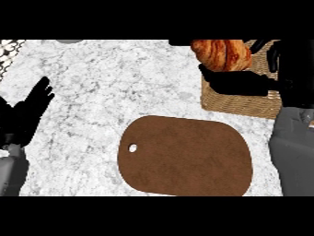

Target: Pick the croissant from the cutting board and place it in the basket

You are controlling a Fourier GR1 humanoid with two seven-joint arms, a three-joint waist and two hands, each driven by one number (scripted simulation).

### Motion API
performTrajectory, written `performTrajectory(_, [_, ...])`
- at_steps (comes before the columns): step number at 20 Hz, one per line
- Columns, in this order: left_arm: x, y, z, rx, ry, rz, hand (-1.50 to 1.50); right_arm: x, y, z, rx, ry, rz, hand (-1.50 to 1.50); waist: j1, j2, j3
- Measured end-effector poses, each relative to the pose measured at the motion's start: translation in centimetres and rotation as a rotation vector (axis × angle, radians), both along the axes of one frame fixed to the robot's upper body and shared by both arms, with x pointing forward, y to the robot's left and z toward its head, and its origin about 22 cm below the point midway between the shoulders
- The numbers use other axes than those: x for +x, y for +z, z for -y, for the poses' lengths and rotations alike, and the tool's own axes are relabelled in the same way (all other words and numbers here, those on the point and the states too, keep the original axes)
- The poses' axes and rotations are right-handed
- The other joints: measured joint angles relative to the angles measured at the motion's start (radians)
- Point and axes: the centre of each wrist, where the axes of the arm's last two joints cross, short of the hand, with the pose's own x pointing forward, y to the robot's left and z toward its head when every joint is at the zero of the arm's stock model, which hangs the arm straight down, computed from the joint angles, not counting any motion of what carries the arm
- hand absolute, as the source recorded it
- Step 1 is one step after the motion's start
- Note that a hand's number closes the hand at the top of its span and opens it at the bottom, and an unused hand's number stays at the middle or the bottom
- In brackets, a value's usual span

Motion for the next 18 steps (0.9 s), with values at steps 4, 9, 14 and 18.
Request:
performTrajectory(4, [0.1,-0.4,0.4,-0.005,-0.005,0.003,0.0,2.1,-1.1,2.8,-0.022,-0.013,-0.006,1.5,0.0,0.0,0.0])
performTrajectory(9, [0.1,-0.1,0.3,-0.001,-0.003,0.01,0.0,4.1,-4.6,6.0,0.008,-0.016,-0.001,1.5,0.002,0.0,0.001])
performTrajectory(14, [0.0,0.3,0.3,0.0,-0.005,0.005,0.0,5.8,-6.8,8.4,0.045,-0.06,0.01,-1.5,0.004,0.001,0.001])
performTrajectory(18, [0.2,0.7,0.1,-0.001,-0.003,0.005,0.0,7.2,-7.9,9.2,0.108,-0.158,-0.003,-1.5,0.004,0.001,0.001])
